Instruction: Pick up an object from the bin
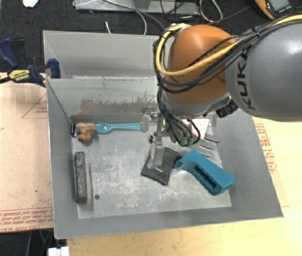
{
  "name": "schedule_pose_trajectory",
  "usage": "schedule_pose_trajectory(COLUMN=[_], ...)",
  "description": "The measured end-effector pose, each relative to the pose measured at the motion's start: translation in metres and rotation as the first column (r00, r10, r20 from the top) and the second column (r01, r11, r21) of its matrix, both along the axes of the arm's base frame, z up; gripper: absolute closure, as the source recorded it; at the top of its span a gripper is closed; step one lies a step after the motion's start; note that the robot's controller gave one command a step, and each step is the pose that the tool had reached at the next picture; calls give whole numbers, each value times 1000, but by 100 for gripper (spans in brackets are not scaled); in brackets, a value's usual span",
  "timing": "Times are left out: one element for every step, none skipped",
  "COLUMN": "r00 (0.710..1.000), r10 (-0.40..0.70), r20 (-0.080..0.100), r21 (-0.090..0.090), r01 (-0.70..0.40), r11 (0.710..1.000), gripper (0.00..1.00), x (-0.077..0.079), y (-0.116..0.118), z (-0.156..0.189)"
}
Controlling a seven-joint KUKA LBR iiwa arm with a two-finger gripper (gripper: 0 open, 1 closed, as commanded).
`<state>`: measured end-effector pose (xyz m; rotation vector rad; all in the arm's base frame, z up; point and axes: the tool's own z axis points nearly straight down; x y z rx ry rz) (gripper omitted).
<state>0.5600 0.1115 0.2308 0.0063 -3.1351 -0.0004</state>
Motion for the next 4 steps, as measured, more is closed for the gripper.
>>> schedule_pose_trajectory(r00=[1000, 998, 998, 988], r10=[-3, -65, -67, -152], r20=[8, 7, 9, 12], r21=[1, 2, 3, 4], r01=[3, 65, 67, 152], r11=[1000, 998, 998, 988], gripper=[0, 0, 0, 0], x=[1, 1, 6, 19], y=[-1, -25, -18, -39], z=[5, 31, 69, 12])
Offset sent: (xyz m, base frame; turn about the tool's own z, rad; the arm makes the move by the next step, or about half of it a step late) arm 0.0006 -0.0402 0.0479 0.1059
